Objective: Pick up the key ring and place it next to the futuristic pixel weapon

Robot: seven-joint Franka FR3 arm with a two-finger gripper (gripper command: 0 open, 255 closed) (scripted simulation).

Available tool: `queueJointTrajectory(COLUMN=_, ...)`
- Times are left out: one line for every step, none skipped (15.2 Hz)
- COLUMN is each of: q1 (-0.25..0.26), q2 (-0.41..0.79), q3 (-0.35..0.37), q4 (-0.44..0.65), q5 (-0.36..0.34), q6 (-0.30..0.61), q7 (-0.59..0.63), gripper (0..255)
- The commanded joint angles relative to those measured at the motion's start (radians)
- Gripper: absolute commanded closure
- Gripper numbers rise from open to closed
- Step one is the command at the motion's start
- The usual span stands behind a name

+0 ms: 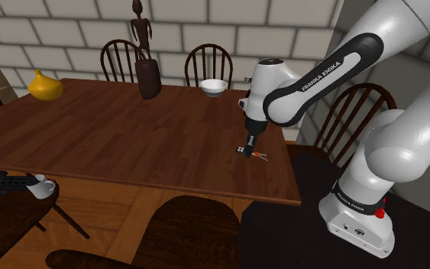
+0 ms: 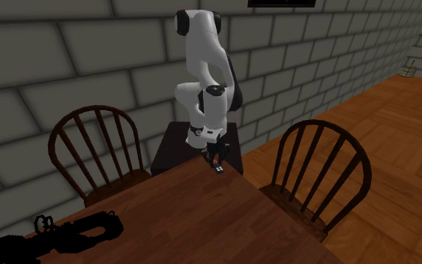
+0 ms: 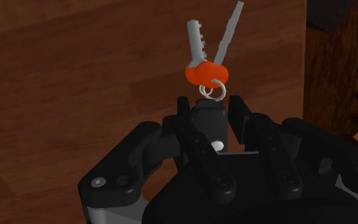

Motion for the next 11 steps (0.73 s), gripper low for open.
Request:
queueJointTrajectory(q1=0.001, q2=-0.03, q3=-0.003, q4=0.008, q5=0.0, q6=-0.039, q7=-0.001, gripper=255)
queueJointTrajectory(q1=0.001, q2=-0.044, q3=-0.004, q4=0.013, q5=0.0, q6=-0.058, q7=-0.001, gripper=255)
queueJointTrajectory(q1=0.001, q2=-0.059, q3=-0.006, q4=0.018, q5=0.0, q6=-0.078, q7=-0.002, gripper=255)
queueJointTrajectory(q1=0.002, q2=-0.072, q3=-0.007, q4=0.024, q5=-0.001, q6=-0.096, q7=-0.002, gripper=255)
queueJointTrajectory(q1=0.002, q2=-0.085, q3=-0.008, q4=0.029, q5=-0.001, q6=-0.115, q7=-0.002, gripper=255)
queueJointTrajectory(q1=0.002, q2=-0.098, q3=-0.01, q4=0.035, q5=-0.001, q6=-0.134, q7=-0.002, gripper=255)
queueJointTrajectory(q1=0.002, q2=-0.111, q3=-0.011, q4=0.041, q5=-0.002, q6=-0.153, q7=-0.002, gripper=255)
queueJointTrajectory(q1=0.002, q2=-0.122, q3=-0.012, q4=0.048, q5=-0.003, q6=-0.171, q7=-0.002, gripper=255)
queueJointTrajectory(q1=0.002, q2=-0.134, q3=-0.013, q4=0.055, q5=-0.003, q6=-0.189, q7=-0.001, gripper=255)
queueJointTrajectory(q1=0.002, q2=-0.145, q3=-0.015, q4=0.062, q5=-0.004, q6=-0.207, q7=-0.001, gripper=255)
queueJointTrajectory(q1=0.002, q2=-0.156, q3=-0.016, q4=0.069, q5=-0.005, q6=-0.225, q7=-0.001, gripper=255)
